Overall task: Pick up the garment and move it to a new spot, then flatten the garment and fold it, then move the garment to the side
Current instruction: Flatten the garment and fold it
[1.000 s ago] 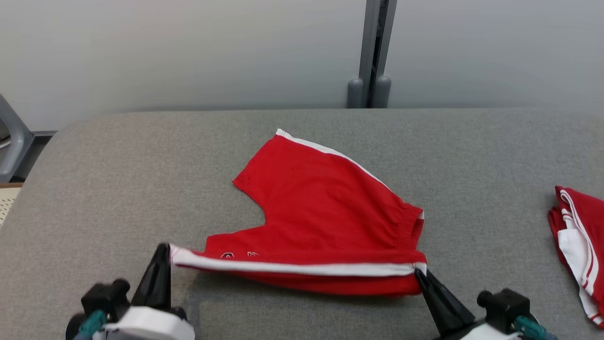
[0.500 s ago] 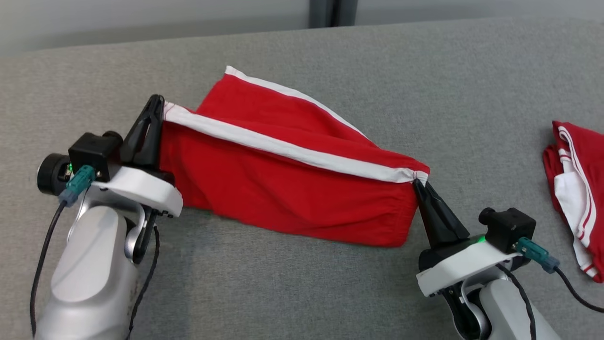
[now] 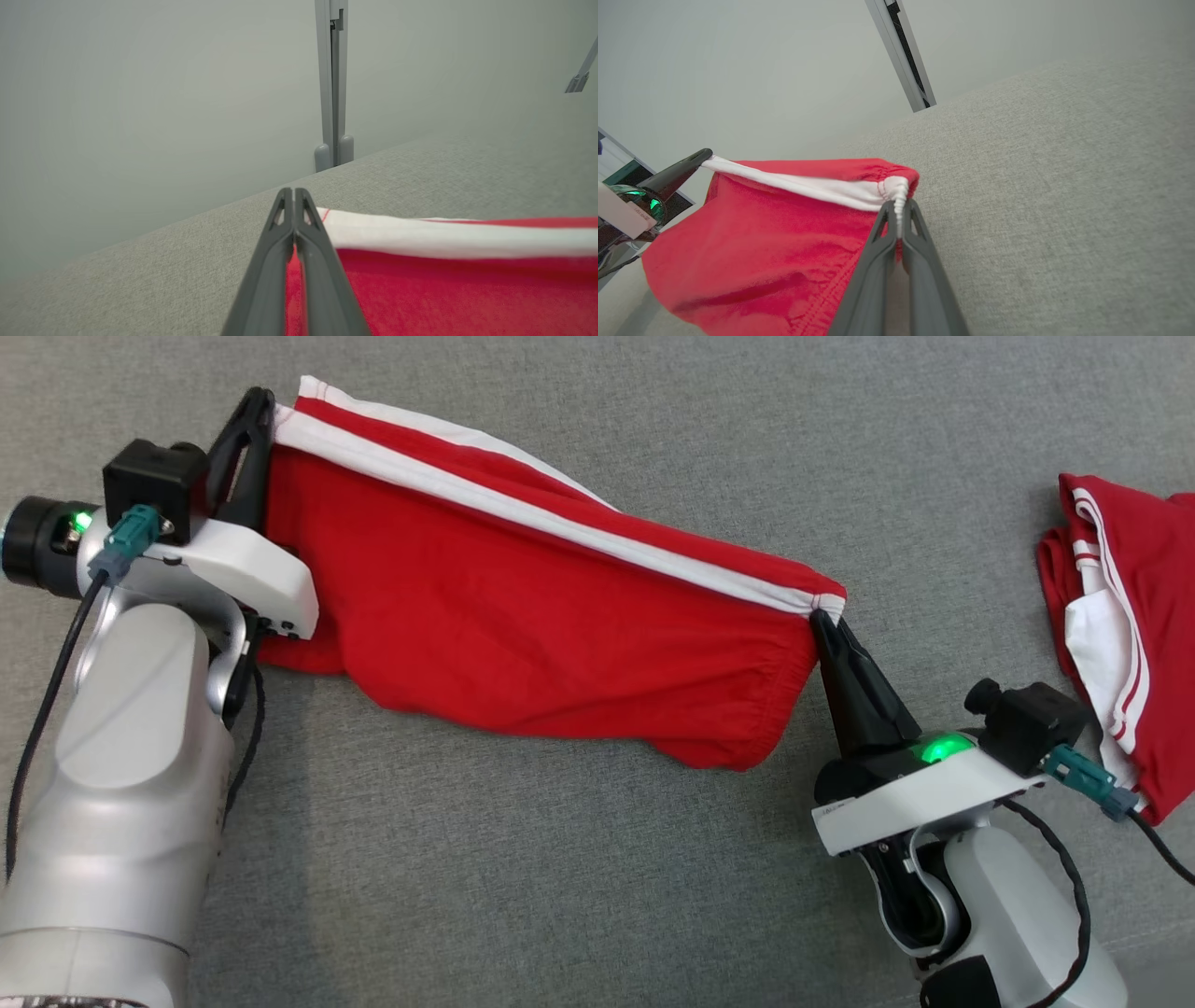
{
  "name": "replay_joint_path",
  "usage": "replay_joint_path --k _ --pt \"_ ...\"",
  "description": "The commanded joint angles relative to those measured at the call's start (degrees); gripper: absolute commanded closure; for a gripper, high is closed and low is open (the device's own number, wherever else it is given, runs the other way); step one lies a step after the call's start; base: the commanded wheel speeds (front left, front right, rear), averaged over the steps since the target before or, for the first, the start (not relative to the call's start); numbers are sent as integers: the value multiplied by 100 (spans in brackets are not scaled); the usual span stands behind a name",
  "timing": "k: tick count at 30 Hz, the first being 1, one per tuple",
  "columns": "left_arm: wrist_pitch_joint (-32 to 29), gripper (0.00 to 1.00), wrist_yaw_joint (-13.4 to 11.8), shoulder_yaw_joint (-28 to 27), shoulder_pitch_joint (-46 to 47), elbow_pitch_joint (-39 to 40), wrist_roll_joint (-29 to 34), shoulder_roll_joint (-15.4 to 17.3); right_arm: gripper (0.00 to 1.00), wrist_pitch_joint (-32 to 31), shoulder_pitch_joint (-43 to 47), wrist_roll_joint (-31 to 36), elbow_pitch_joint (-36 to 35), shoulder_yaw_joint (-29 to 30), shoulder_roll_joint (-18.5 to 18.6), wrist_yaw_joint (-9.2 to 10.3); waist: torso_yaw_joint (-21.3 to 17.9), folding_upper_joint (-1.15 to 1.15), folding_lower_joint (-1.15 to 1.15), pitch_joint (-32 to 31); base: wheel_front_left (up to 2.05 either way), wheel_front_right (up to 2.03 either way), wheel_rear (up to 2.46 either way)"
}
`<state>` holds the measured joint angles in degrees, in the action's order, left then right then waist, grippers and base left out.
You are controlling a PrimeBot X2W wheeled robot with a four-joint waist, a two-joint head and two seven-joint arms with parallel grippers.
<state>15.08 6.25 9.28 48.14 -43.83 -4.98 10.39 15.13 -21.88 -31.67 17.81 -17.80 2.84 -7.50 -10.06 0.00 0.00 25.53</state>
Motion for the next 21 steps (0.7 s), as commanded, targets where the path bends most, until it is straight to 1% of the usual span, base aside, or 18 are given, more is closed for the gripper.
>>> replay_joint_path --k 1,8,12,15,16,17,18,19,20,21 --pt "10 100 -95 0 207 -94 97 108 100 -3 -116 -80 -64 -34 22 2 -107 0 0 137 0 0 0" --pt "10 100 -296 169 823 -716 348 150 100 -2 -459 -292 -217 -188 23 2 -137 0 0 291 0 0 0" --pt "10 100 -362 316 1150 -1047 497 180 100 -3 -613 -365 -233 -277 24 2 -159 0 0 351 0 0 0" --pt "10 100 -362 427 1351 -1412 591 229 100 -2 -715 -415 -247 -368 25 2 -215 0 0 397 0 0 0" --pt "10 100 -371 440 1426 -1515 590 225 87 -3 -735 -438 -260 -401 24 2 -241 0 0 418 0 0 0" --pt "10 100 -363 469 1470 -1620 602 214 64 -3 -750 -458 -268 -417 24 2 -260 0 0 429 0 0 0" --pt "10 100 -367 478 1502 -1710 593 208 47 -2 -767 -469 -272 -420 25 2 -281 0 0 442 0 0 0" --pt "10 72 -401 459 1527 -1778 553 201 5 -3 -789 -470 -285 -414 26 2 -300 0 0 457 0 0 0" --pt "10 22 -412 456 1538 -1814 540 188 0 -2 -805 -448 -295 -410 25 2 -315 0 0 468 0 0 0" --pt "10 0 -434 441 1540 -1821 501 171 0 -3 -809 -418 -302 -408 24 2 -325 0 0 478 0 0 0"
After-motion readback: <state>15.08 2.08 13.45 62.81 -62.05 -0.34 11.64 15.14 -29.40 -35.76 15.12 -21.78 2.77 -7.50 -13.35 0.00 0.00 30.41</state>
